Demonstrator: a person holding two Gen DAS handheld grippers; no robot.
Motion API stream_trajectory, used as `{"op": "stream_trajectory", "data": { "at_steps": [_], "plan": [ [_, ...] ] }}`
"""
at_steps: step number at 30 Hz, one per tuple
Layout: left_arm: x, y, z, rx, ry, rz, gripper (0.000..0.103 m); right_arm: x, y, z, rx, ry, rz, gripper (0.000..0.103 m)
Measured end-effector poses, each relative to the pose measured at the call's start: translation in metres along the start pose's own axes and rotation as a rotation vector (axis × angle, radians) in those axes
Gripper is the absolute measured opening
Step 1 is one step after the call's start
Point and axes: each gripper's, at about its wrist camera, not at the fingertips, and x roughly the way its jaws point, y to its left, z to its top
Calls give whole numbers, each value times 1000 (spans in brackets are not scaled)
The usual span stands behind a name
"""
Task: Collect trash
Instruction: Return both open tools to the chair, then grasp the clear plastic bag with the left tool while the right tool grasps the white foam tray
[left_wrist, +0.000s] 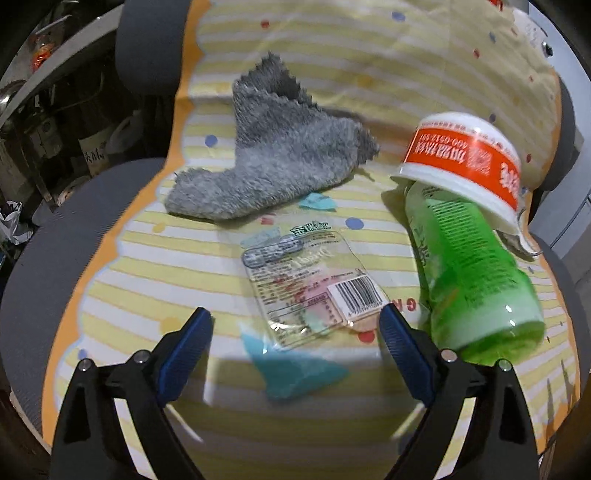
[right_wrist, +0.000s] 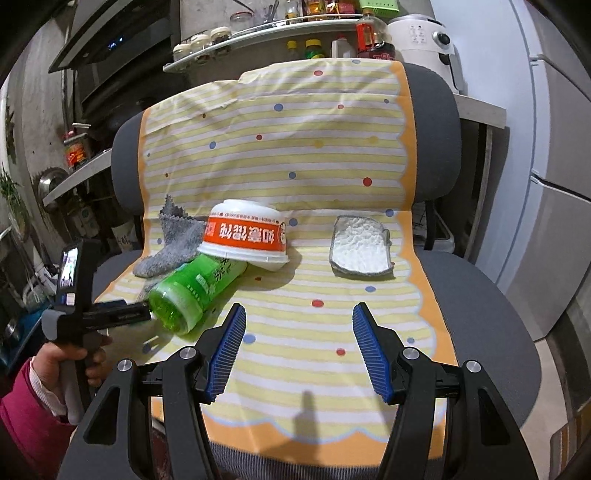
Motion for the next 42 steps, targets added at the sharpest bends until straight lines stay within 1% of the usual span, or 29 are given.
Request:
{"op": "stream_trajectory", "data": {
  "at_steps": [1, 6, 9, 13, 14, 15, 16, 17, 18, 19, 20, 22, 25, 29, 31, 32, 33, 35, 38, 42],
  "plan": [
    [3, -2, 1, 2, 5, 3, 97, 4, -1, 2, 4, -2, 0, 63],
    [13, -10, 8, 35, 30, -16, 97, 20, -9, 11, 41, -12, 20, 65],
    [15, -9, 8, 35, 40, -31, 97, 26, -11, 11, 51, -6, 32, 65],
    [7, -10, 1, 55, 20, -34, 75, 26, -14, 6, 61, 4, 32, 65],
    [6, -10, 1, 58, 19, -41, 72, 25, -16, 5, 66, 6, 31, 65],
    [4, -10, -1, 63, 15, -47, 63, 23, -18, 4, 72, 8, 30, 65],
    [0, -8, -2, 65, 3, -29, 35, 21, -19, 3, 74, 7, 28, 65],
    [-1, -6, -2, 67, 0, -14, 9, 18, -19, 3, 74, 6, 25, 65],
    [-4, -2, -2, 59, -4, -31, 9, 15, -20, 2, 72, 4, 21, 65],
    [-8, 4, -3, 35, -10, -62, 9, 13, -20, 2, 70, 3, 20, 65],
    [-15, 9, -4, 18, -31, -73, 9, 11, -20, 1, 66, 3, 18, 65],
    [-37, 15, -7, 17, -103, -75, 8, 10, -21, 1, 59, 4, 14, 65],
    [-62, 22, -5, -3, -157, -78, 8, 8, -22, 0, 61, 6, 15, 65],
    [-101, 28, 0, -32, -240, -103, 8, 7, -22, 0, 54, 1, 14, 65],
    [-117, 27, 2, -33, -282, -121, 8, 11, -25, 0, 51, 7, 5, 67],
    [-122, 23, 4, -29, -299, -120, 8, 15, -27, -1, 55, 14, -5, 72],
    [-124, 20, 6, -25, -308, -120, 8, 19, -30, -1, 59, 19, -10, 75],
    [-129, 13, 8, -23, -326, -145, 8, 27, -36, 0, 61, 32, -27, 75],
    [-128, 2, 11, -5, -352, -145, 8, 44, -44, 7, 61, 47, -55, 77],
    [-112, -6, 18, -10, -337, -175, 8, 69, -55, 23, 84, 58, -67, 78]
  ]
}}
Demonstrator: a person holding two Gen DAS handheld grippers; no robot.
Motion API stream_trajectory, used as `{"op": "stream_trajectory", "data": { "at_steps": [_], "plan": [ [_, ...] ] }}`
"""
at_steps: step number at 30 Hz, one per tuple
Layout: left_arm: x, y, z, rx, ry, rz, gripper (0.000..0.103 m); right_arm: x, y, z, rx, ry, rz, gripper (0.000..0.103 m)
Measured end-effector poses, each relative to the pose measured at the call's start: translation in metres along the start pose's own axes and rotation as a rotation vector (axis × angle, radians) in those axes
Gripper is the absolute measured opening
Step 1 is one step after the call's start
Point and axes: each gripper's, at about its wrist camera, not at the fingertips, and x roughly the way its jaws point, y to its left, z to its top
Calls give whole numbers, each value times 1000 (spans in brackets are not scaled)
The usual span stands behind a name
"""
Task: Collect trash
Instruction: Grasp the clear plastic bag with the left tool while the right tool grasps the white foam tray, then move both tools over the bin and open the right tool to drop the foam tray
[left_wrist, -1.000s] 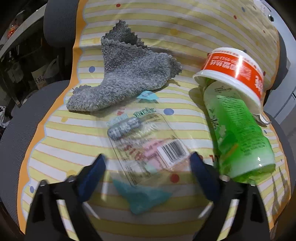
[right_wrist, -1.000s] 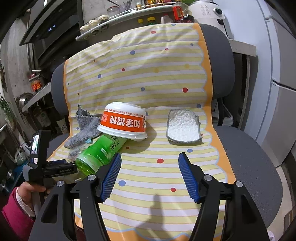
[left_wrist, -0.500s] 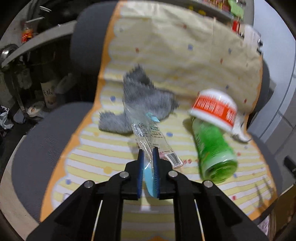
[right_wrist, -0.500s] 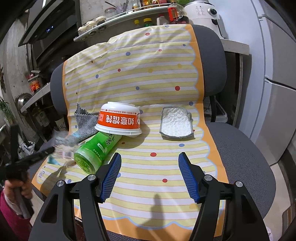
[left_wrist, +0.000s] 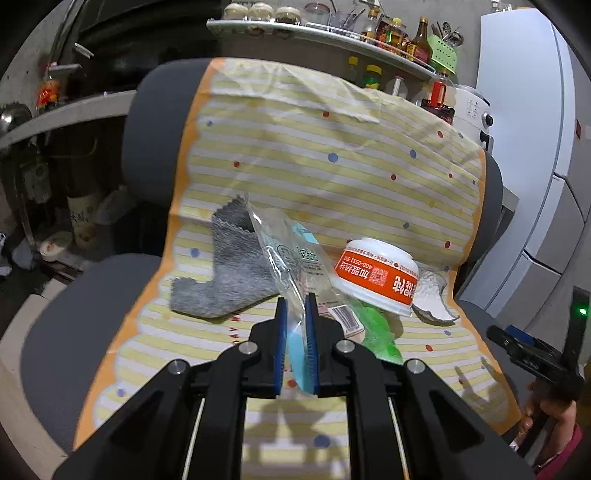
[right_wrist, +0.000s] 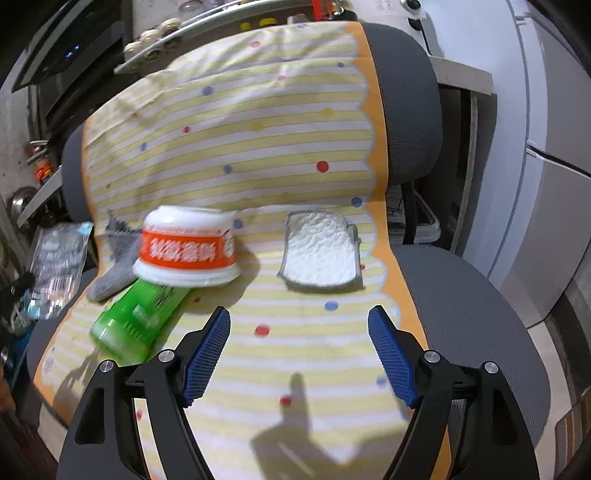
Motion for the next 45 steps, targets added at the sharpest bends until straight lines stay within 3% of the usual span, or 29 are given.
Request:
{"op": "stream_trajectory", "data": {
  "at_steps": [12, 18, 20, 22, 24, 28, 35, 40, 45],
  "plan": [
    [46, 9, 0, -38, 34, -23, 8, 138, -5, 46, 19, 186, -75, 76],
    [56, 18, -7, -53, 64, -17, 8, 171, -8, 40, 4, 294, -115, 72],
    [57, 19, -10, -54, 73, -15, 9, 170, -4, 39, -23, 303, -141, 65],
    [54, 19, -13, -57, 79, -15, 8, 166, 0, 37, -46, 305, -141, 49],
    [48, 20, -15, -59, 81, -10, 8, 158, 4, 34, -60, 314, -134, 12],
    [24, 18, -18, -54, 67, -17, 9, 125, 4, 28, -44, 285, -96, 9],
    [-30, -25, -25, 9, 19, -144, 9, -11, 4, 7, 5, 85, 29, 10],
    [-49, -74, -43, 85, 29, -247, 9, -85, -7, -17, 26, 5, 30, 10],
    [-57, -121, -69, 158, 70, -320, 9, -126, -19, -43, 41, -21, -20, 10]
  ]
}}
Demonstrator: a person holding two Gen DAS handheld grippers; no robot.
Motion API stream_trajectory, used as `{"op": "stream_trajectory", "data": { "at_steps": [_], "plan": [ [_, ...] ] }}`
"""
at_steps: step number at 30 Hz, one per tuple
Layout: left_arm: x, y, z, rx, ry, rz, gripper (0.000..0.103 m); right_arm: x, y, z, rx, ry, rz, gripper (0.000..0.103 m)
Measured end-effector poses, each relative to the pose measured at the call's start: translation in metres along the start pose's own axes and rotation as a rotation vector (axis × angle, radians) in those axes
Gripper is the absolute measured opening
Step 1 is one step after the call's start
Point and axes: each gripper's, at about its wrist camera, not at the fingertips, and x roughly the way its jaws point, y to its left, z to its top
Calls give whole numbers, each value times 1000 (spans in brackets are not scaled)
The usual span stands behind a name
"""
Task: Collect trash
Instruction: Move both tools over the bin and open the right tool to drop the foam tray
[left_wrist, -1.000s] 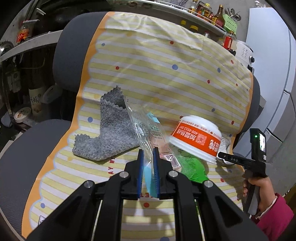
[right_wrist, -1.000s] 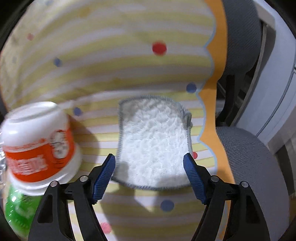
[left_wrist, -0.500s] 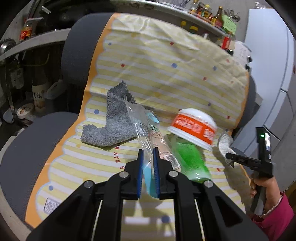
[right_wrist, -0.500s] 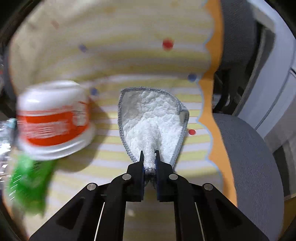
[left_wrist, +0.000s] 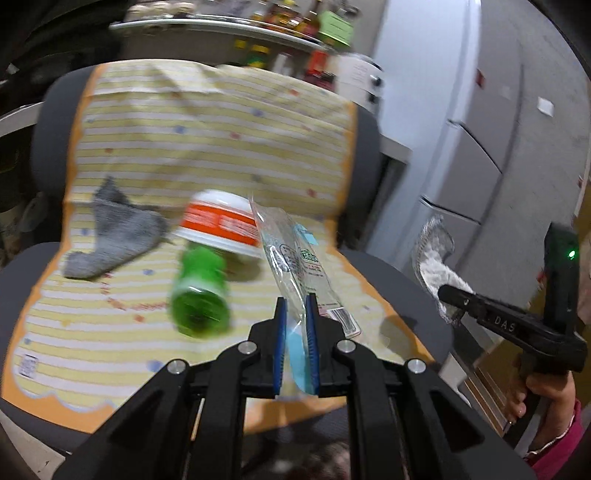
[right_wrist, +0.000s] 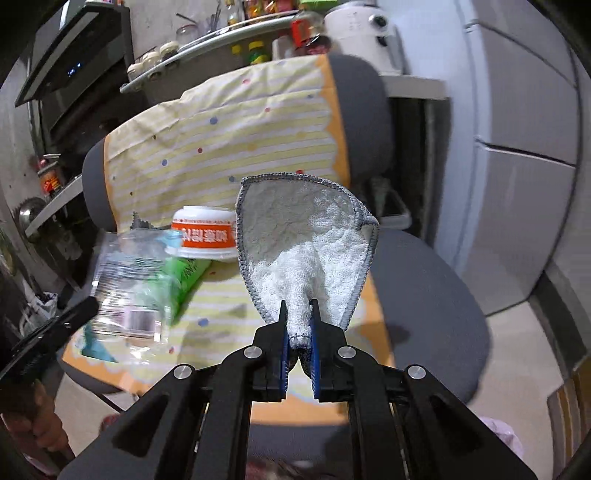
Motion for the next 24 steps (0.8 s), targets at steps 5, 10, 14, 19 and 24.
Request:
{"op": "stream_trajectory", "data": {
  "at_steps": [5, 10, 14, 19, 24],
  "plan": [
    [7, -49, -19, 103, 15, -60, 9, -36, -30, -24, 35, -34, -63, 10],
    [18, -94, -36, 169, 27, -173, 9, -77, -63, -59, 90, -51, -162, 11],
    [31, -135, -53, 227, 33, -270, 9, -101, -89, -91, 131, -54, -261, 11],
    [42, -180, -79, 319, 50, -379, 9, -115, -114, -128, 162, -60, -357, 13],
    [51, -210, -93, 380, 79, -434, 9, -116, -131, -158, 182, -82, -425, 15]
  ]
}}
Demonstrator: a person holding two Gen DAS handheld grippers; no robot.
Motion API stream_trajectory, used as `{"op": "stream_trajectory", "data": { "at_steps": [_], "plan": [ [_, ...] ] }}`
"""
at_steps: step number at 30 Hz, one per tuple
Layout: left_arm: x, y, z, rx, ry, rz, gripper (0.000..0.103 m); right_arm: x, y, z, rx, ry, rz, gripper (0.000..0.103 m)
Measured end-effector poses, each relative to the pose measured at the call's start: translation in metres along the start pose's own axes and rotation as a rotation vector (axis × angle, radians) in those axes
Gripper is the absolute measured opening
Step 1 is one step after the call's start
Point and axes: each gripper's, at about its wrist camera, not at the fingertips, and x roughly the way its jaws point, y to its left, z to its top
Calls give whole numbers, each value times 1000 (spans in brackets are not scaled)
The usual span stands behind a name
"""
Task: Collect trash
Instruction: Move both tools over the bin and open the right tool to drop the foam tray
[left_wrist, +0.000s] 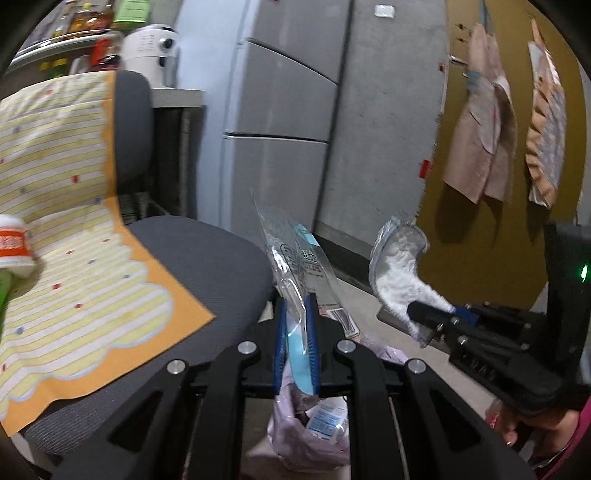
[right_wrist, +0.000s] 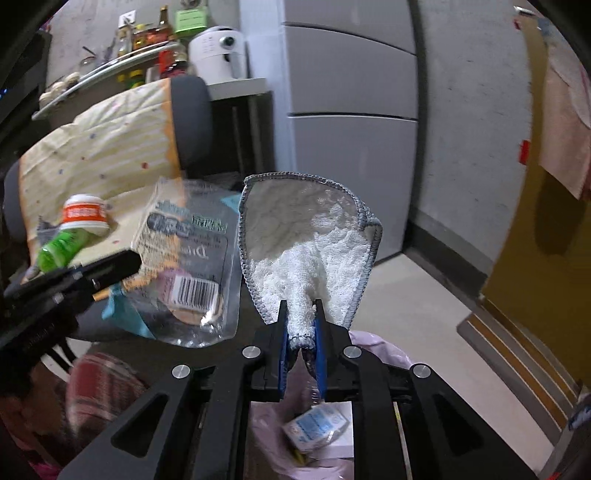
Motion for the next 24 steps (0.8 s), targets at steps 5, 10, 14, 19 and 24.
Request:
{"op": "stream_trajectory", "data": {
  "at_steps": [5, 10, 14, 19, 24],
  "plan": [
    [14, -10, -1, 16, 23, -30, 9, 16, -20, -26, 47, 30, -32, 15],
    [18, -13, -3, 29, 39, -42, 9, 38, -33, -45, 90, 85, -54, 15],
    [17, -12, -5, 24, 43, -35, 9, 55, -40, -57, 120, 141, -52, 29],
    [17, -8, -4, 10, 51, -34, 9, 65, -42, -66, 118, 179, -61, 43],
    [17, -8, -6, 16, 70, -43, 9, 56, -43, -58, 121, 155, -65, 43]
  ]
}}
